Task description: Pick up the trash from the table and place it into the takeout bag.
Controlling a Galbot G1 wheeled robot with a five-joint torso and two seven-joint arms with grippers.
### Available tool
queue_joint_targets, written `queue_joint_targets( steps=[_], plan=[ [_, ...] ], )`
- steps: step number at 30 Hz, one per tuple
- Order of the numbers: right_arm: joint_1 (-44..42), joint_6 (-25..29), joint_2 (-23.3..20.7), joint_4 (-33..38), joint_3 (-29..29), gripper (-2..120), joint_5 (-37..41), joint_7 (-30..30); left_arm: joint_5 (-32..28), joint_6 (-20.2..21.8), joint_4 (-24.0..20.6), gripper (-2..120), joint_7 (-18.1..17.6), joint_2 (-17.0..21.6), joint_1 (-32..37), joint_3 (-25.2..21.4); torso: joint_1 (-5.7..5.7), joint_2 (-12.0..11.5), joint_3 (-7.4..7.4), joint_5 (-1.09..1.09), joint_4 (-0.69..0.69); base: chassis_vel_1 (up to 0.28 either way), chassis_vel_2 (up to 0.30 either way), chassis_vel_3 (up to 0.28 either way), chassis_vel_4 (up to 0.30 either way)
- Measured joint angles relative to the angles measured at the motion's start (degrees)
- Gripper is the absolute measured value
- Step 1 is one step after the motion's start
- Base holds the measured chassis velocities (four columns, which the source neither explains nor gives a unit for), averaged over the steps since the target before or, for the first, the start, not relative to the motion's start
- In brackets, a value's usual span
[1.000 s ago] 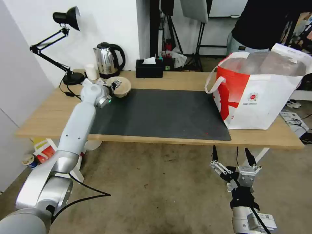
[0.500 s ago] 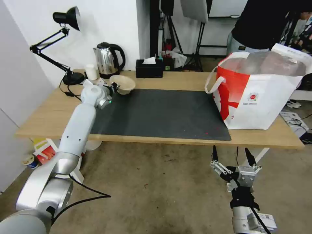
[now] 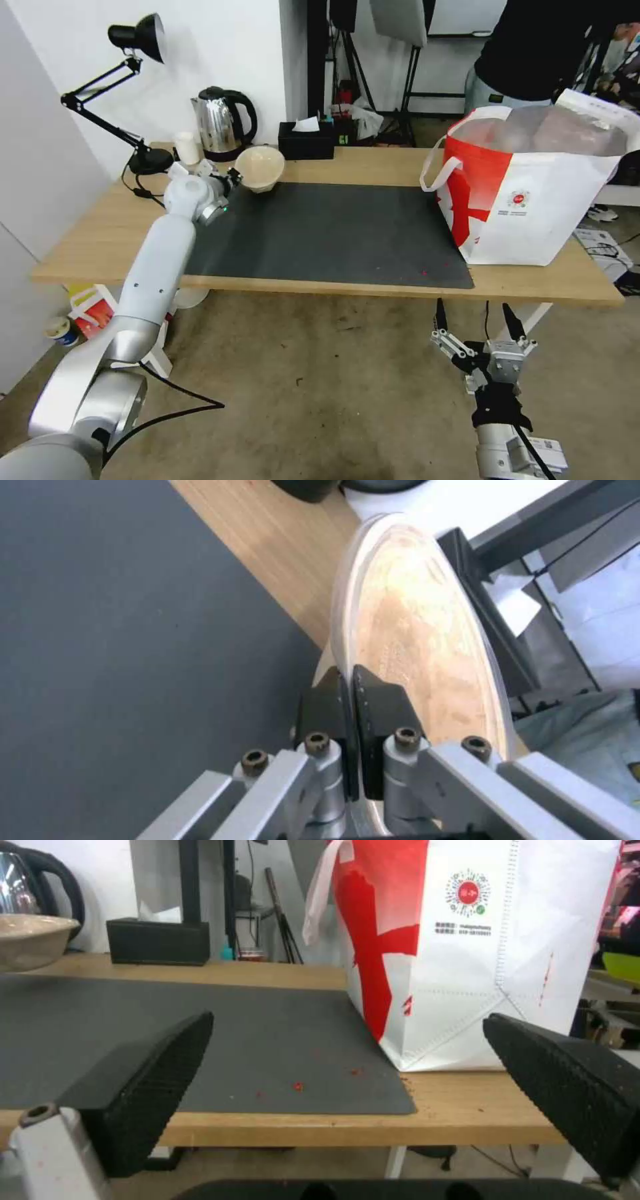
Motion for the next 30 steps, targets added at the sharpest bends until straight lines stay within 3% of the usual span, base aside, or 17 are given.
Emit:
queue_joint_targets(
  steps=[7, 15, 16, 19, 23, 26, 28, 29, 30],
  plan=[
    [0.0, 0.0, 0.0, 0.0, 0.0, 100, 0.0, 0.0, -1.9, -0.1, -4.8, 0, -1.0, 1.4, 2.4, -1.1, 0.0, 0.0, 0.0, 0.0, -0.03, 0.0, 0.0, 0.0, 0.0],
    [0.0, 0.0, 0.0, 0.0, 0.0, 100, 0.0, 0.0, -6.6, -0.1, -17.3, 0, -4.2, 4.8, 6.2, -3.3, 0.0, 0.0, 0.0, -0.01, -0.01, 0.0, 0.0, 0.0, 0.0],
    [0.0, 0.0, 0.0, 0.0, 0.0, 100, 0.0, 0.0, -6.6, -0.1, -17.3, 0, -4.2, 4.8, 6.2, -3.3, 0.0, 0.0, 0.0, -0.01, -0.01, 0.0, 0.0, 0.0, 0.0],
    [0.0, 0.0, 0.0, 0.0, 0.0, 100, 0.0, 0.0, -8.4, -0.5, -24.1, 0, -4.9, 6.3, 5.6, -2.2, -0.01, 0.0, 0.0, 0.0, 0.01, 0.0, 0.0, 0.0, 0.0],
    [0.0, 0.0, 0.0, 0.0, 0.0, 100, 0.0, 0.0, -9.5, -1.0, -26.5, 0, -4.9, 7.1, 2.2, 0.3, 0.0, 0.0, 0.0, 0.03, -0.03, 0.0, 0.0, 0.0, 0.0],
    [0.0, 0.0, 0.0, 0.0, 0.0, 100, 0.0, 0.0, -10.7, -1.5, -27.1, 0, -3.9, 7.3, -0.4, 1.6, 0.0, 0.0, 0.0, 0.02, -0.03, 0.0, 0.0, 0.0, 0.0],
    [0.0, 0.0, 0.0, 0.0, 0.0, 100, 0.0, 0.0, -10.7, -4.3, -27.4, 0, 1.3, 8.5, -2.3, 4.6, 0.0, 0.0, 0.0, 0.02, -0.03, 0.0, 0.0, 0.0, 0.0],
    [0.0, 0.0, 0.0, 0.0, 0.0, 100, 0.0, 0.0, -10.7, -4.3, -27.4, 0, 1.3, 8.5, -2.3, 4.6, 0.0, 0.0, 0.0, 0.02, -0.03, 0.0, 0.0, 0.0, 0.0],
    [0.0, 0.0, 0.0, 0.0, 0.0, 100, 0.0, 0.0, -10.1, -5.5, -27.4, 0, 3.5, 9.1, -2.5, 5.7, 0.0, 0.0, 0.0, 0.01, -0.02, 0.0, 0.0, 0.0, 0.0]
  ],
)
